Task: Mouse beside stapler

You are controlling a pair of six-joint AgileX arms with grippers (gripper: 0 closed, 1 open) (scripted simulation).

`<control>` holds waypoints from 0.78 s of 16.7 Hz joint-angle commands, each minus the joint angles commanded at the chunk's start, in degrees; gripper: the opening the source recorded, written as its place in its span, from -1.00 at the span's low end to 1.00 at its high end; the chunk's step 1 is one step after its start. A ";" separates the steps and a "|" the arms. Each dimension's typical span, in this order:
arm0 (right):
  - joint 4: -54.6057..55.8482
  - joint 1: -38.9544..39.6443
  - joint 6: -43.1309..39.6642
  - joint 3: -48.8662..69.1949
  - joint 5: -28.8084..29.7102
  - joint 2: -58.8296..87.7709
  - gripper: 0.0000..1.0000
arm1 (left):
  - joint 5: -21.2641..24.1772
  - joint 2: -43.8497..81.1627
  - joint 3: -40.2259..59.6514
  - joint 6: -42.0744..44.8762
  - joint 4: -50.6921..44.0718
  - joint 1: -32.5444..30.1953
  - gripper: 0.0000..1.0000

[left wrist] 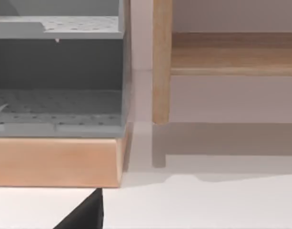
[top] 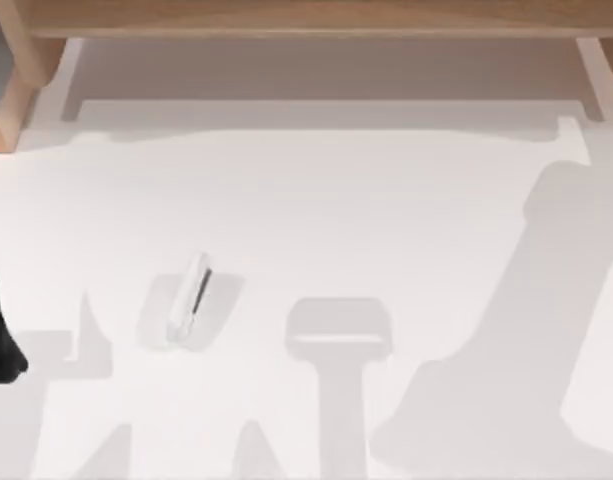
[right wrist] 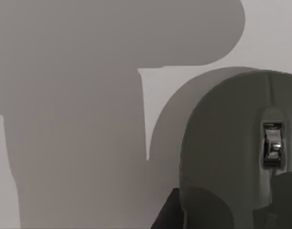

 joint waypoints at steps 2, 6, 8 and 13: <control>0.00 0.00 0.00 0.00 0.00 0.00 -1.00 | 0.00 0.00 0.00 0.00 0.00 0.00 1.00; -0.60 -0.47 0.13 0.01 0.10 -1.29 -1.00 | 0.00 0.00 0.00 0.00 0.00 0.00 1.00; -1.81 -0.89 0.38 -0.65 0.37 -3.82 -1.00 | 0.00 0.00 0.00 0.00 0.00 0.00 1.00; -4.43 0.61 3.09 -2.75 1.23 -12.76 -1.00 | 0.00 0.00 0.00 0.00 0.00 0.00 1.00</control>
